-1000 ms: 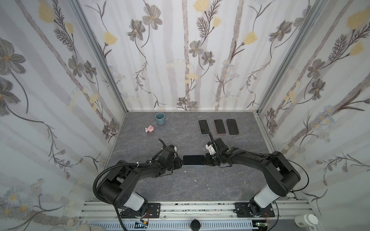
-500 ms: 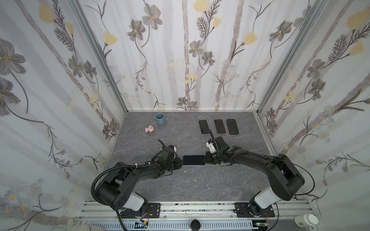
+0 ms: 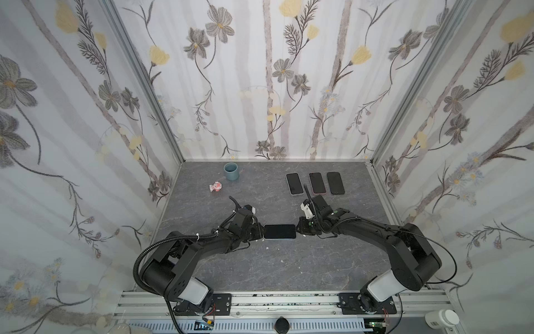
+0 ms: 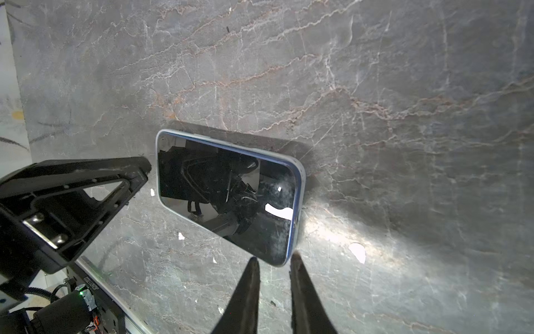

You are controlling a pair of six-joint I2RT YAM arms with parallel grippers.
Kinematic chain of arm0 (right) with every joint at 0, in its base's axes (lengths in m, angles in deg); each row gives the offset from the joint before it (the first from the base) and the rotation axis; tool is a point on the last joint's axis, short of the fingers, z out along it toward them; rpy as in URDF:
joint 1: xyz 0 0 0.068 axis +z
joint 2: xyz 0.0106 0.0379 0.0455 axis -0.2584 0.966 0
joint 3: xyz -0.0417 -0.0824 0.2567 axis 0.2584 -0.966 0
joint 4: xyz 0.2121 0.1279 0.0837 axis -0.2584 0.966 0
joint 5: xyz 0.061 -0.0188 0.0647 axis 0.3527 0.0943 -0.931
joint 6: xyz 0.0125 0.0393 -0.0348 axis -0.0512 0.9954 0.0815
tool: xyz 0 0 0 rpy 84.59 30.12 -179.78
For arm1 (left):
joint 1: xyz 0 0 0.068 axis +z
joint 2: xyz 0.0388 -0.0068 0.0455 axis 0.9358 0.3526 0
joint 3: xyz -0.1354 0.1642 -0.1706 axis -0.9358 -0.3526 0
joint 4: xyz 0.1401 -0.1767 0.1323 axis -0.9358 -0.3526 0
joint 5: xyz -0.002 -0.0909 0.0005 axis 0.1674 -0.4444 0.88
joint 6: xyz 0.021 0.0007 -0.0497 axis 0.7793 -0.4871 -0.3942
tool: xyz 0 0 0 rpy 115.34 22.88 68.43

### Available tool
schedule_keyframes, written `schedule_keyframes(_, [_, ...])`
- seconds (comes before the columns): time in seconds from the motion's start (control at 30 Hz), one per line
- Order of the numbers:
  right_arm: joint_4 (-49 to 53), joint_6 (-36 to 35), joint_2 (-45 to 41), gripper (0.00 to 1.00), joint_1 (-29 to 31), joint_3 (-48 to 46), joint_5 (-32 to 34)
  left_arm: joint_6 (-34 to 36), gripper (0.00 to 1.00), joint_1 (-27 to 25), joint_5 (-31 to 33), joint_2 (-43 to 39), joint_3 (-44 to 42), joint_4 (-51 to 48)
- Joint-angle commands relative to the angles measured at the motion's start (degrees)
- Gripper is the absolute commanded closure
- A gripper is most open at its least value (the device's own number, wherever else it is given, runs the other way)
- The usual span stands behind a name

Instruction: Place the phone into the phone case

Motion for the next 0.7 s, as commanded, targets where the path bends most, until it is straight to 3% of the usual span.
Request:
schedule_keyframes(0.0, [0.68,-0.66,0.5,0.79,0.01,-0.11,0.31,-0.08,0.76,0.02,-0.76,0.88,-0.94,1.72])
schedule_keyframes(0.67, [0.54,-0.99,0.98,0.79,0.08,-0.29,-0.47,-0.71,0.76,0.02,-1.18,1.33,-2.11,2.6])
